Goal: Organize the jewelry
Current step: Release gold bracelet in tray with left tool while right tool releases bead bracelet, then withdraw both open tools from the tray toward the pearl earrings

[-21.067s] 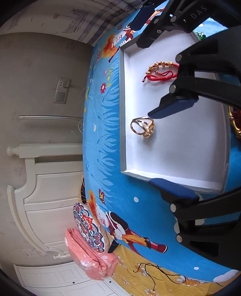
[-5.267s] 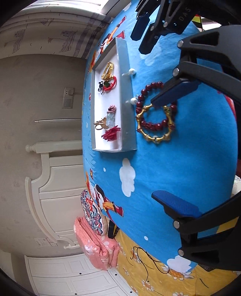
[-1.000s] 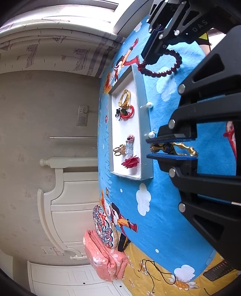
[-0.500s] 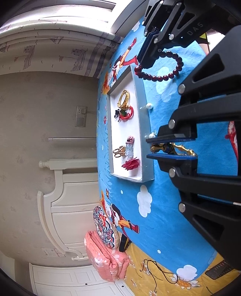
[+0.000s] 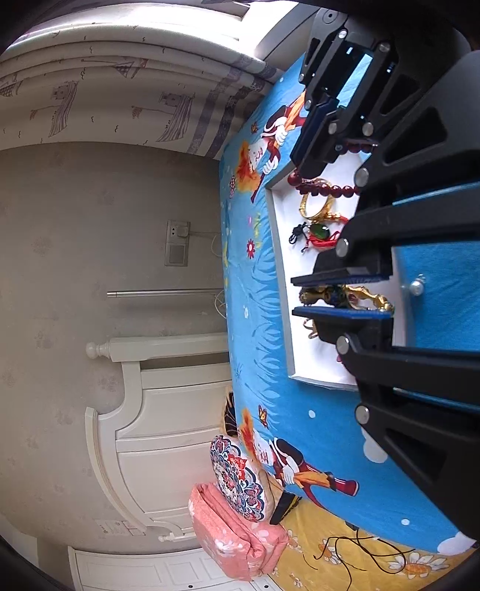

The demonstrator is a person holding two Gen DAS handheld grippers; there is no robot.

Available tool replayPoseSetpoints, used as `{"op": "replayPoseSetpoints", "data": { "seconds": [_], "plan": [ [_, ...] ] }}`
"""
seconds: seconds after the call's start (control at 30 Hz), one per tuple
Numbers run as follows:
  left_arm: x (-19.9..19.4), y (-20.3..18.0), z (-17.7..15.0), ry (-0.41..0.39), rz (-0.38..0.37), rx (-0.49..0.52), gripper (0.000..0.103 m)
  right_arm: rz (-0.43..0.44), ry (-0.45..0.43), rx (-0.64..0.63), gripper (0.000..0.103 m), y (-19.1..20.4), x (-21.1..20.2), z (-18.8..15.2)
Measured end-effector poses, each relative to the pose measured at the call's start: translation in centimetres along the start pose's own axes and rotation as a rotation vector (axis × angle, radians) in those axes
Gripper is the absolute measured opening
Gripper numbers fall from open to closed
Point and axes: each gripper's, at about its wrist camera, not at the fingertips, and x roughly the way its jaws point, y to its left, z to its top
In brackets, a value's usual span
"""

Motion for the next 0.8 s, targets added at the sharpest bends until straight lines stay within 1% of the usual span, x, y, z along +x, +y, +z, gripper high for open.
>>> {"op": "replayPoseSetpoints", "data": {
  "seconds": [0.13, 0.23, 0.37, 0.43, 0.47, 0.5, 0.53, 0.57, 0.6, 0.73, 0.8],
  "plan": [
    [3.1, -0.1, 2.1, 0.025, 0.018, -0.004, 0.01, -0.027, 0.008, 0.01, 0.01, -1.0, 2.3, 2.1],
    [5.2, 0.0, 3.0, 0.051, 0.032, -0.012, 0.01, -0.044, 0.028, 0.015, 0.01, -1.7, 4.0, 2.8],
    [7.8, 0.3, 2.9, 0.086, 0.075, -0.006, 0.01, -0.05, 0.103, 0.024, 0.011, -2.3, 6.8, 2.2],
    [9.1, 0.5, 2.4, 0.118, 0.092, -0.008, 0.01, -0.035, 0.14, 0.01, 0.011, -2.2, 8.0, 1.8],
    [9.7, 0.7, 2.2, 0.14, 0.097, -0.016, 0.011, -0.043, 0.148, 0.0, 0.013, -1.9, 8.3, 1.6],
    [10.1, 1.0, 2.0, 0.151, 0.102, -0.028, 0.015, -0.041, 0.148, -0.001, 0.018, -1.9, 8.3, 1.5],
    [10.3, 1.2, 1.7, 0.161, 0.108, -0.037, 0.022, -0.035, 0.147, 0.004, 0.032, -2.0, 8.3, 1.5],
    [10.4, 1.4, 1.5, 0.165, 0.112, -0.044, 0.038, -0.033, 0.14, 0.008, 0.042, -2.0, 8.1, 1.5],
    [10.4, 1.6, 1.3, 0.16, 0.118, -0.049, 0.045, -0.038, 0.126, 0.012, 0.056, -2.0, 7.8, 1.6],
    [9.5, 2.1, 0.8, 0.15, 0.131, -0.045, 0.046, -0.043, 0.113, 0.004, 0.056, -2.1, 6.9, 1.7],
    [8.9, 2.3, 0.7, 0.142, 0.137, -0.05, 0.056, -0.043, 0.112, 0.0, 0.056, -1.9, 6.3, 1.5]
  ]
}}
